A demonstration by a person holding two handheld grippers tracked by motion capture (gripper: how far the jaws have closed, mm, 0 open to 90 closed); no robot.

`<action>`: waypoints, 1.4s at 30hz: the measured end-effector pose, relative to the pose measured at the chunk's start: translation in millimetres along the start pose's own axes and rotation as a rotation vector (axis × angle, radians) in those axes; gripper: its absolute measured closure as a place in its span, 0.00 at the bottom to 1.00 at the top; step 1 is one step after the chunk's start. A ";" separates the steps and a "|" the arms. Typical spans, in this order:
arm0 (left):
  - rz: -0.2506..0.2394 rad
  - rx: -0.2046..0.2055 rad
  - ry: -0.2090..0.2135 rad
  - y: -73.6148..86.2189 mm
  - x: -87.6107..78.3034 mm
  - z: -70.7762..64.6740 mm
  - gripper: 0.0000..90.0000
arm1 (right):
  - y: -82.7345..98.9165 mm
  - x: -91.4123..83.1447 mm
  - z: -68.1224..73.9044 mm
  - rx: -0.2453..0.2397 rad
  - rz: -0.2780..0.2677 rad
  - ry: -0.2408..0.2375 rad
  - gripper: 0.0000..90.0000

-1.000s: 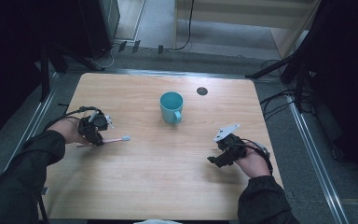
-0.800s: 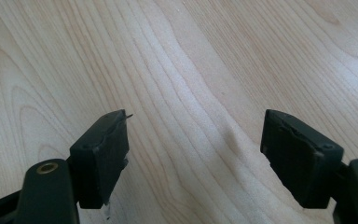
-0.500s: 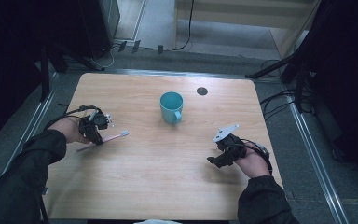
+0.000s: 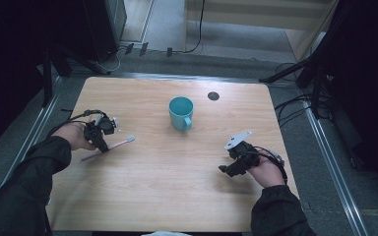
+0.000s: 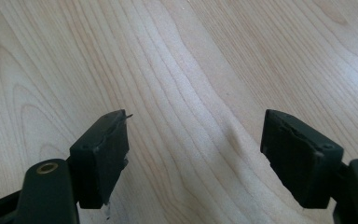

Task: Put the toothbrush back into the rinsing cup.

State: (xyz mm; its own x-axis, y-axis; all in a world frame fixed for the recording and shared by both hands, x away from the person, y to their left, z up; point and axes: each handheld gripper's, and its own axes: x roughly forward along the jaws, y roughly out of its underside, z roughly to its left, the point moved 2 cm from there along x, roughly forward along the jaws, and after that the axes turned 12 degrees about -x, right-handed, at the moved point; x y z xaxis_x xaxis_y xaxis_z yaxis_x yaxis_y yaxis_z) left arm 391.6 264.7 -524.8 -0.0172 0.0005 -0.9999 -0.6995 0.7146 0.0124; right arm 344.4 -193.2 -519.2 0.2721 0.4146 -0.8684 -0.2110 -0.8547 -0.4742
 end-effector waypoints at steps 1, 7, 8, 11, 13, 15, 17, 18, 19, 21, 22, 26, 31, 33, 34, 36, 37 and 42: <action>-0.002 -0.008 0.004 0.1 -0.1 1.0 0.88 | 0.1 0.6 -0.4 -0.008 -0.002 0.000 0.26; -0.030 -0.054 0.040 2.0 -6.4 4.5 0.88 | -0.4 1.4 0.6 -0.006 0.003 -0.005 0.26; -0.039 -0.064 0.040 3.2 -9.4 5.7 0.88 | -0.3 1.2 0.4 -0.005 0.003 -0.005 0.26; -0.051 -0.071 0.044 4.5 -12.1 6.6 0.88 | -0.2 1.3 0.2 -0.006 0.002 -0.005 0.26; -0.065 -0.081 0.049 5.2 -15.2 6.7 0.88 | -0.3 1.2 0.6 -0.006 0.003 -0.005 0.26; -0.083 -0.092 0.064 5.9 -20.7 7.0 0.88 | -0.4 1.4 0.7 -0.006 0.004 -0.007 0.26; -0.091 -0.100 0.071 6.0 -22.2 6.8 0.88 | -0.4 1.5 0.8 -0.006 0.004 -0.005 0.26; -0.099 -0.102 0.074 6.3 -23.8 6.7 0.88 | -0.4 1.5 0.8 -0.006 0.004 -0.005 0.26; -0.102 -0.111 0.084 6.5 -25.4 7.0 0.88 | -0.5 1.4 0.6 -0.004 0.003 -0.003 0.26; -0.110 -0.113 0.083 6.5 -28.1 7.0 0.88 | -0.6 1.0 0.6 -0.006 0.000 -0.003 0.26; -0.119 -0.119 0.089 6.3 -30.5 7.4 0.88 | -0.7 1.0 0.6 -0.006 0.000 -0.002 0.26; -0.157 -0.132 0.105 5.1 -36.5 6.6 0.88 | -0.5 1.3 0.7 -0.001 0.002 -0.004 0.26; -0.196 -0.109 0.124 3.6 -43.7 0.6 0.88 | -0.3 0.8 0.5 -0.002 -0.001 -0.003 0.26; -0.217 -0.117 0.137 3.4 -45.8 -1.2 0.88 | -0.3 1.0 0.5 -0.003 0.000 -0.004 0.26; -0.229 -0.123 0.136 3.2 -47.7 -2.0 0.88 | -0.5 0.9 0.8 -0.003 0.000 -0.006 0.26; -0.250 -0.132 0.134 3.1 -49.2 -3.5 0.88 | -0.7 0.9 0.8 -0.005 -0.002 -0.006 0.26; -0.250 -0.132 0.134 3.1 -49.2 -3.5 0.88 | -0.7 0.9 0.8 -0.005 -0.002 -0.006 0.26; -0.319 -0.190 0.176 0.8 -51.3 -7.8 0.88 | 0.0 2.2 1.3 -0.002 0.006 -0.011 0.26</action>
State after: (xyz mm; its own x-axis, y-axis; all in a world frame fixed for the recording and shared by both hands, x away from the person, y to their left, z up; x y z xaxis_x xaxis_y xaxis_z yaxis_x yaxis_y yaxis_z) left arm 386.4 259.8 -473.4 0.1119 -0.3317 -0.9367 -0.8088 0.5173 -0.2798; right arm 343.8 -191.8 -521.3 0.2600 0.4126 -0.8730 -0.2111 -0.8579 -0.4684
